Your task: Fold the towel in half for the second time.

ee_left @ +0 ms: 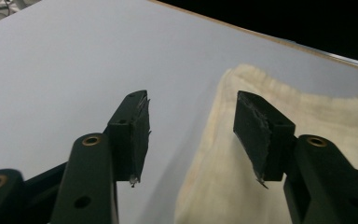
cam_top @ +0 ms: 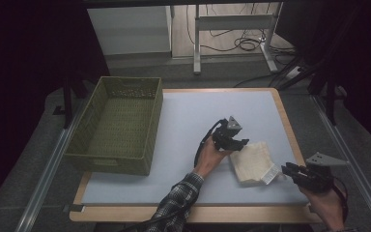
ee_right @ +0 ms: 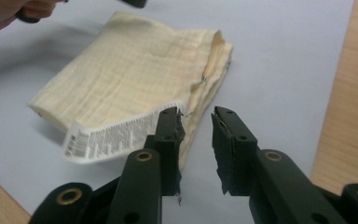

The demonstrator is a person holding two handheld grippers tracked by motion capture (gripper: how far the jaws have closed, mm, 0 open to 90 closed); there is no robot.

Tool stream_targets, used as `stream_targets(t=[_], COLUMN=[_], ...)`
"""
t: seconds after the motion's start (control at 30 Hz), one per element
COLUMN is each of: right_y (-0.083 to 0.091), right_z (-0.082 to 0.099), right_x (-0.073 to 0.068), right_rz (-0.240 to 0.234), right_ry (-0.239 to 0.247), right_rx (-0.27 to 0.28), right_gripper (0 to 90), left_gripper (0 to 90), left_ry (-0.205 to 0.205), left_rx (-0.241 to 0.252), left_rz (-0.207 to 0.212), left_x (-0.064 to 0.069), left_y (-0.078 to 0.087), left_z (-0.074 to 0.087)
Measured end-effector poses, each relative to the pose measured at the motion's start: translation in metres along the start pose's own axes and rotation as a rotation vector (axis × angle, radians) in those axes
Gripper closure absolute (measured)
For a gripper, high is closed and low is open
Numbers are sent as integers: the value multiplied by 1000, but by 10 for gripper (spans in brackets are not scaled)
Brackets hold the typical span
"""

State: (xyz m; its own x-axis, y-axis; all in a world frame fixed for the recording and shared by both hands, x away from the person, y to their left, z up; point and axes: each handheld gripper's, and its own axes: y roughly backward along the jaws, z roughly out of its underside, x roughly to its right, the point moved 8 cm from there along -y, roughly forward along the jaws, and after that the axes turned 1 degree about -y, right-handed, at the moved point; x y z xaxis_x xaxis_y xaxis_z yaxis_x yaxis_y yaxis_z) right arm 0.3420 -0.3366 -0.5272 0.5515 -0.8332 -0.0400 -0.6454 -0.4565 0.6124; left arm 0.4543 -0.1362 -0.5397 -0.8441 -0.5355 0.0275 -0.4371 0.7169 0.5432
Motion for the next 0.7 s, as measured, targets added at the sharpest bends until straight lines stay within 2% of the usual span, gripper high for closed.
stream_targets(t=[0.07,0.2,0.3,0.33,0.37,0.53,0.7], right_y=[0,-6,-18,-22,-26,-34,-42], right_z=[-4,-7,-5,-3,-1,8,21], right_x=[-1,-9,-13,-13,-13,-5,-3], right_rz=[-5,-21,-30,-28,-22,10,9], right_ry=[4,15,24,24,23,8,1], right_rx=[6,-3,-22,-29,-35,-58,-89], right_gripper=[699,665,634,627,616,593,557], left_gripper=[415,392,400,410,414,439,438], left_ry=[11,4,-7,-11,-18,17,28], left_rx=[-1,-15,-39,-55,-68,-92,-114], left_rz=[14,20,-1,-21,-27,-26,-34], left_x=[-1,2,3,2,1,-3,-5], left_y=[5,11,10,8,8,2,-4], left_z=[4,11,18,21,24,38,45])
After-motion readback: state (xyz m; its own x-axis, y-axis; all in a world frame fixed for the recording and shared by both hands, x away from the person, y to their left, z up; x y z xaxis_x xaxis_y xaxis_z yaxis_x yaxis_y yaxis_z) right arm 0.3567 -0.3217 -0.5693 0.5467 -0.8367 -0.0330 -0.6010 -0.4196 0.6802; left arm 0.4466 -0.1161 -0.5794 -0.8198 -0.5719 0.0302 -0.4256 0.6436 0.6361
